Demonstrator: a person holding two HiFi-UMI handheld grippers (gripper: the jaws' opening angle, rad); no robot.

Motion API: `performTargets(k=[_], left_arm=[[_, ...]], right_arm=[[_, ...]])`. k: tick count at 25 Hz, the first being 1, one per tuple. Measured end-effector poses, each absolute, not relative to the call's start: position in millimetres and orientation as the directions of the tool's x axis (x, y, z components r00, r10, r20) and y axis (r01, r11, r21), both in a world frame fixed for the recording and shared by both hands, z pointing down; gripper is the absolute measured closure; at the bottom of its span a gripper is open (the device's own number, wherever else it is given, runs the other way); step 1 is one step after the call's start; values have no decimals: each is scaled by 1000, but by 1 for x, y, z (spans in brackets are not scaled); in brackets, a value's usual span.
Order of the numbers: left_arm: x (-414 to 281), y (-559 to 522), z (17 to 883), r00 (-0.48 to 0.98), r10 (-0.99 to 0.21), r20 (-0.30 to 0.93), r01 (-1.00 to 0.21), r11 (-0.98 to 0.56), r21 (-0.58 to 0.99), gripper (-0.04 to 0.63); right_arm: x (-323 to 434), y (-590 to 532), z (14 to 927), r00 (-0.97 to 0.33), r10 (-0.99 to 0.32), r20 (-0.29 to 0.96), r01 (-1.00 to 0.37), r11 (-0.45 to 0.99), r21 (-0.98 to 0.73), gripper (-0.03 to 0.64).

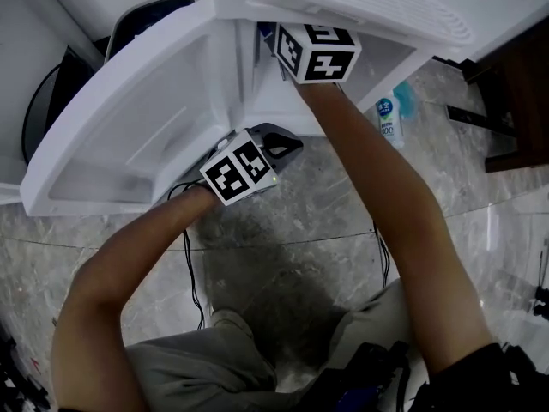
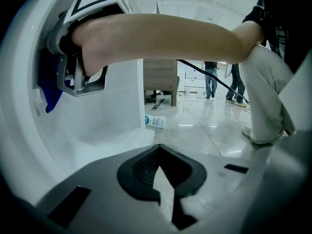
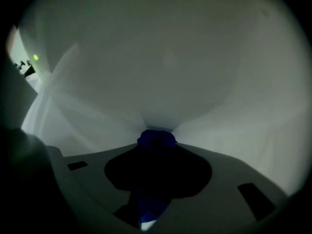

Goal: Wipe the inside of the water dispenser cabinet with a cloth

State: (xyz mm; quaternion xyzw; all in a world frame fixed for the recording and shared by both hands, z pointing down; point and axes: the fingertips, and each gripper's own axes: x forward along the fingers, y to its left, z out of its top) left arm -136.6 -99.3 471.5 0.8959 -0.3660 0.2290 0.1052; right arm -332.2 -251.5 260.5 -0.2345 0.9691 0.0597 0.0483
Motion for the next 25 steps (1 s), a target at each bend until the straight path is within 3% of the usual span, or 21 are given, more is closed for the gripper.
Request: performTargets(k=[3, 7, 11, 15, 16, 18, 22, 25], left_arm=[[-137, -99, 467, 620, -616, 486, -708, -706, 9, 589], [-142, -109, 457, 577, -687, 442, -758, -652, -24, 589], [-141, -125, 445, 555, -733, 394, -790, -612, -25, 589], [-130, -133, 431, 544, -760, 356, -802, -596, -46, 586], [-127, -135, 428, 537, -769, 347, -806, -589, -58, 567], [-120, -144, 419, 527, -783, 331, -812, -578, -76, 459], [-94, -165, 389, 549, -792, 266, -782, -599, -170, 347], [-59, -173, 365, 594, -777, 210, -726, -630, -277, 317]], right_arm=[[-333, -247, 266, -890, -450, -77, -456, 885, 96, 505], [-313, -219, 272, -941, -339, -12, -338, 936, 95, 505], [-272, -185, 271, -975, -221, 40, -215, 970, 113, 505], [-217, -175, 286, -974, -187, 128, -172, 978, 120, 505], [-201, -179, 291, -970, -196, 146, -183, 978, 102, 505], [-163, -193, 294, -958, -236, 163, -235, 972, 26, 504], [-87, -223, 286, -935, -321, 151, -344, 925, -161, 505], [-43, -231, 286, -929, -332, 162, -365, 897, -251, 505]])
